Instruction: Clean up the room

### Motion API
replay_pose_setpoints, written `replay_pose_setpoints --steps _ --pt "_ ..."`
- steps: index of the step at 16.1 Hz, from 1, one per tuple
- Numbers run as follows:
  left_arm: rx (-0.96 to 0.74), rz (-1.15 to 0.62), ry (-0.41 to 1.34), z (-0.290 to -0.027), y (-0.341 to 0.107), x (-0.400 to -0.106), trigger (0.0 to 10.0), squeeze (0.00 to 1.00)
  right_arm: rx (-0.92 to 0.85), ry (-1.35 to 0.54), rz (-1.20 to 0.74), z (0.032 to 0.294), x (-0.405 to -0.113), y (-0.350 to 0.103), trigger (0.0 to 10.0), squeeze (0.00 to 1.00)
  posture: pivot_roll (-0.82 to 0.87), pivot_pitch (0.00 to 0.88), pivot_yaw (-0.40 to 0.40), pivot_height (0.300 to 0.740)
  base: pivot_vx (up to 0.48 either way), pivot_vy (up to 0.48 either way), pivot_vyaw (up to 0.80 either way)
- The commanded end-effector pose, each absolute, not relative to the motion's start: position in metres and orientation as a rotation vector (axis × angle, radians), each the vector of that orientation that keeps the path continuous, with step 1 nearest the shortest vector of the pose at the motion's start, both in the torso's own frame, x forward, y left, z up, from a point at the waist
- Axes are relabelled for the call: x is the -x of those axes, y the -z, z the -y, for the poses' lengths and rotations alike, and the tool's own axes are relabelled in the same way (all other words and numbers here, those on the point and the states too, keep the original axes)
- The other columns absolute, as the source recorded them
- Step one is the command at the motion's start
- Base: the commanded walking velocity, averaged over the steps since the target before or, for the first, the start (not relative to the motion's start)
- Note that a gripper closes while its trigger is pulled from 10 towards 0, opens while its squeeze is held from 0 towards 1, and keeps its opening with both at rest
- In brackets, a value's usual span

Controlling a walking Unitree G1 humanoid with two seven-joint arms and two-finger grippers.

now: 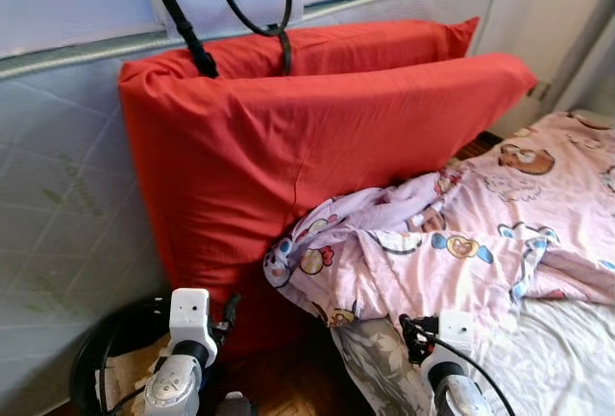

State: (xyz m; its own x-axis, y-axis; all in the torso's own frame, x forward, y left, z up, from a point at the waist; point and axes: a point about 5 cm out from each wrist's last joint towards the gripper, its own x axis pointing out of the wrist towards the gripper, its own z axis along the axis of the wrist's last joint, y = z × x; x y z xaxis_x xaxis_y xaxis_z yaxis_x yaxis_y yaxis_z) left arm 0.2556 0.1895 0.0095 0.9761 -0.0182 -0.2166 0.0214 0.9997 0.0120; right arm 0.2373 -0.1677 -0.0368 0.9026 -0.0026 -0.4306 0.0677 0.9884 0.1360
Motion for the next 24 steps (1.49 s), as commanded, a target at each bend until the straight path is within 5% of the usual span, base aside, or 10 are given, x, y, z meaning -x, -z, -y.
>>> replay_pose_setpoints --steps 1,14,24 --pt "-0.005 -0.213 0.014 -0.1906 -0.0121 -0.2576 10.0 0.00 -0.168 0.026 -0.427 0.1661 -0.2385 0.0353 10.0 0.00 0.02 0.000 -0.037 0.631 0.000 0.000 0.00" --pt "0.011 -0.236 0.040 -0.1872 -0.0100 -0.2571 10.0 0.00 -0.172 0.012 -0.452 0.1651 -0.2371 0.0380 10.0 0.00 0.02 0.000 -0.033 0.631 0.000 0.000 0.00" --pt "0.011 -0.235 0.049 -0.1865 -0.0107 -0.2576 10.0 0.00 -0.173 0.003 -0.472 0.1625 -0.2364 0.0402 10.0 0.00 0.03 0.000 -0.027 0.631 0.257 0.000 0.00"
